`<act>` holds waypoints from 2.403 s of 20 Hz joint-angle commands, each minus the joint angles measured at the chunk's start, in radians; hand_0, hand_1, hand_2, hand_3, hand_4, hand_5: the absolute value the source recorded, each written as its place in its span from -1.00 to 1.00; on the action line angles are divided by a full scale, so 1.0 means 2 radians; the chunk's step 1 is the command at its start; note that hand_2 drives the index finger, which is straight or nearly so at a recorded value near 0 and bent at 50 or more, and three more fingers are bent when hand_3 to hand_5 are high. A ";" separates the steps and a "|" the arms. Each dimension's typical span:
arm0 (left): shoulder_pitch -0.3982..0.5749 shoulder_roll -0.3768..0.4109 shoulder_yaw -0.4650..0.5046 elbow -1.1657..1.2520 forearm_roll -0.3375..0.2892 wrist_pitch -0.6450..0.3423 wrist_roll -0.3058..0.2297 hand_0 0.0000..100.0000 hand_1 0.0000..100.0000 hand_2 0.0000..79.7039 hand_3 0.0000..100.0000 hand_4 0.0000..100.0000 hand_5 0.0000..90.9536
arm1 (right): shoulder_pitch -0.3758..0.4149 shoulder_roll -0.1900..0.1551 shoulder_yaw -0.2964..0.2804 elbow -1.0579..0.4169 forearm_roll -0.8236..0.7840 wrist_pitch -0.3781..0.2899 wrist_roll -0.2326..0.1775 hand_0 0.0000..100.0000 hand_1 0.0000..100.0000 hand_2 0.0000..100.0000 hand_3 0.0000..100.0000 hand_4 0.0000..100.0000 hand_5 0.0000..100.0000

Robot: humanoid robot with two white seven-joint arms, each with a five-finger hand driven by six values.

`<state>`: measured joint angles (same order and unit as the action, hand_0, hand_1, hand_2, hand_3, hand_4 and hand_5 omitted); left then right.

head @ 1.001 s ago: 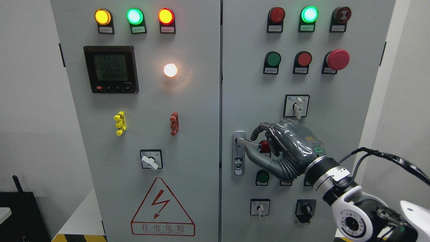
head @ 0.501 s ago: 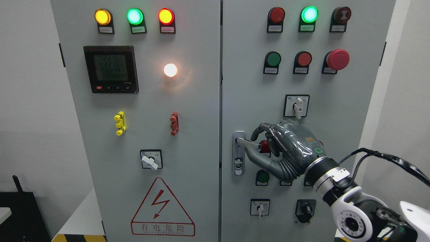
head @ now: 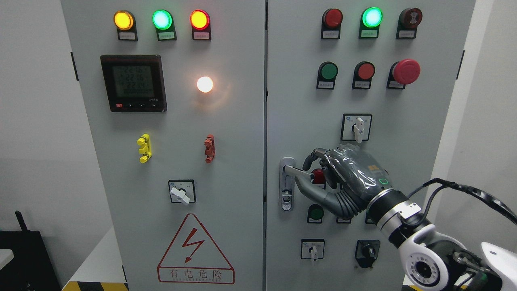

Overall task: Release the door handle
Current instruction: 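Close the right hand fingers around the silver handle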

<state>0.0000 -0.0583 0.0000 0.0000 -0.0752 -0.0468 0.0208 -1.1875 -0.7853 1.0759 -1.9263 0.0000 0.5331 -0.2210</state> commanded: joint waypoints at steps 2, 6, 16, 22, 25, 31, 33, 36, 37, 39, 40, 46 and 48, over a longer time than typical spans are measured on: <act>-0.002 0.000 0.001 0.005 0.000 0.000 0.000 -0.76 -0.22 -1.00 -1.00 -1.00 -1.00 | 0.000 0.000 -0.003 0.007 -0.008 0.000 0.000 -0.20 -0.64 -0.14 1.00 1.00 1.00; -0.002 0.000 0.001 0.005 0.000 0.000 0.000 -0.76 -0.22 -1.00 -1.00 -1.00 -1.00 | 0.000 0.001 -0.002 0.009 -0.008 0.000 0.000 -0.20 -0.64 -0.14 1.00 1.00 1.00; -0.002 0.000 0.001 0.005 0.000 0.000 0.000 -0.76 -0.22 -1.00 -1.00 -1.00 -1.00 | 0.007 0.002 -0.003 0.009 -0.008 0.000 0.000 -0.20 -0.64 -0.13 1.00 1.00 1.00; -0.002 0.000 0.001 0.005 0.000 0.000 0.000 -0.76 -0.22 -1.00 -1.00 -1.00 -1.00 | 0.007 0.002 -0.003 0.009 -0.008 0.000 0.000 -0.20 -0.64 -0.12 1.00 1.00 1.00; -0.002 0.000 0.001 0.005 0.000 0.000 0.000 -0.76 -0.22 -1.00 -1.00 -1.00 -1.00 | 0.010 0.002 -0.003 0.009 -0.008 0.000 0.000 -0.20 -0.64 -0.12 1.00 1.00 1.00; -0.002 0.000 0.001 0.005 0.000 0.000 0.000 -0.76 -0.22 -1.00 -1.00 -1.00 -1.00 | 0.010 0.002 -0.004 0.009 -0.008 0.000 0.000 -0.20 -0.63 -0.10 1.00 1.00 1.00; -0.002 0.000 0.001 0.005 0.000 0.000 0.000 -0.76 -0.22 -1.00 -1.00 -1.00 -1.00 | 0.010 0.003 -0.004 0.009 -0.008 0.000 0.000 -0.20 -0.63 -0.10 1.00 1.00 1.00; -0.002 0.000 0.001 0.005 0.000 0.000 0.000 -0.76 -0.22 -1.00 -1.00 -1.00 -1.00 | 0.011 0.003 -0.004 0.008 -0.008 0.000 0.000 -0.19 -0.63 -0.09 1.00 1.00 1.00; -0.002 0.000 0.001 0.005 0.000 0.000 0.000 -0.76 -0.22 -1.00 -1.00 -1.00 -1.00 | 0.011 0.002 -0.004 0.008 -0.008 0.000 0.000 -0.19 -0.63 -0.09 1.00 1.00 1.00; -0.002 0.000 0.001 0.005 0.000 0.000 0.000 -0.76 -0.22 -1.00 -1.00 -1.00 -1.00 | 0.011 0.003 -0.004 0.008 -0.008 0.000 0.000 -0.19 -0.63 -0.08 1.00 1.00 1.00; -0.002 0.000 0.001 0.005 0.000 0.000 0.000 -0.76 -0.22 -1.00 -1.00 -1.00 -1.00 | 0.011 0.003 -0.004 0.008 -0.008 0.000 0.000 -0.19 -0.63 -0.08 1.00 1.00 1.00; -0.002 0.000 0.001 0.005 0.000 0.000 0.000 -0.76 -0.22 -1.00 -1.00 -1.00 -1.00 | 0.012 0.004 -0.004 0.008 -0.009 0.000 0.000 -0.19 -0.63 -0.08 1.00 1.00 1.00; -0.002 0.000 0.001 0.005 0.000 0.000 0.000 -0.76 -0.22 -1.00 -1.00 -1.00 -1.00 | 0.012 0.004 -0.005 0.008 -0.009 -0.001 0.000 -0.19 -0.63 -0.08 1.00 1.00 1.00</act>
<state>0.0000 -0.0583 0.0000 0.0000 -0.0751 -0.0467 0.0207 -1.1653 -0.7796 1.0681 -1.9095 0.0000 0.5330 -0.2215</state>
